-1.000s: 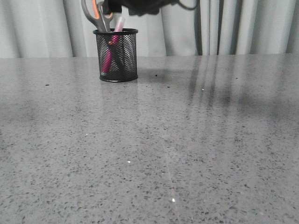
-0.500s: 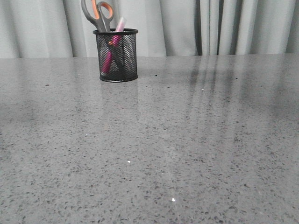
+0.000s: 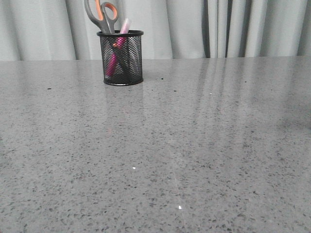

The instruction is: Put pen and scissors into bin

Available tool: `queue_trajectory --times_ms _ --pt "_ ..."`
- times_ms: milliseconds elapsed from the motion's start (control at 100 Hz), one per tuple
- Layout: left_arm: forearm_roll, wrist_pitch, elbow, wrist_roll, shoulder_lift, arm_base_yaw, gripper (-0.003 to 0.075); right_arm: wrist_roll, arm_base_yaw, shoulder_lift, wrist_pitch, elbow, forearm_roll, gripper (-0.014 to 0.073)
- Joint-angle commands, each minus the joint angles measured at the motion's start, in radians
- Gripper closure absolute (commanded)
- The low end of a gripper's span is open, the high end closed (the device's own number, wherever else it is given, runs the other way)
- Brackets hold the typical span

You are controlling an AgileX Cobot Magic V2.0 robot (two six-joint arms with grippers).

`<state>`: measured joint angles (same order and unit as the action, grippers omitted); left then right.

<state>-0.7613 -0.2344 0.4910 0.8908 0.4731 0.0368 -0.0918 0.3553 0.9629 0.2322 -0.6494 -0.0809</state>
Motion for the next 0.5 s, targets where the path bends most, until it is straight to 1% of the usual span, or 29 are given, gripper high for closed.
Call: queue_trajectory --times_ms 0,120,240,360,490 --pt "-0.054 0.065 -0.059 -0.009 -0.095 0.002 0.0739 0.009 -0.025 -0.115 0.086 0.104 -0.009 0.0664" --pt "-0.067 0.061 -0.160 -0.009 -0.239 0.002 0.0739 0.009 -0.030 -0.252 0.086 0.274 0.028 0.0664" --pt "-0.078 0.061 -0.226 -0.011 -0.348 0.002 0.0739 0.009 -0.030 -0.372 0.088 0.389 0.044 0.0664" --pt "-0.079 0.046 -0.249 -0.013 -0.407 0.002 0.0739 0.009 -0.030 -0.452 0.088 0.459 0.050 0.0664" --pt "-0.082 0.029 -0.249 -0.013 -0.416 0.002 0.0739 0.009 -0.030 -0.493 0.088 0.495 0.050 0.0664"
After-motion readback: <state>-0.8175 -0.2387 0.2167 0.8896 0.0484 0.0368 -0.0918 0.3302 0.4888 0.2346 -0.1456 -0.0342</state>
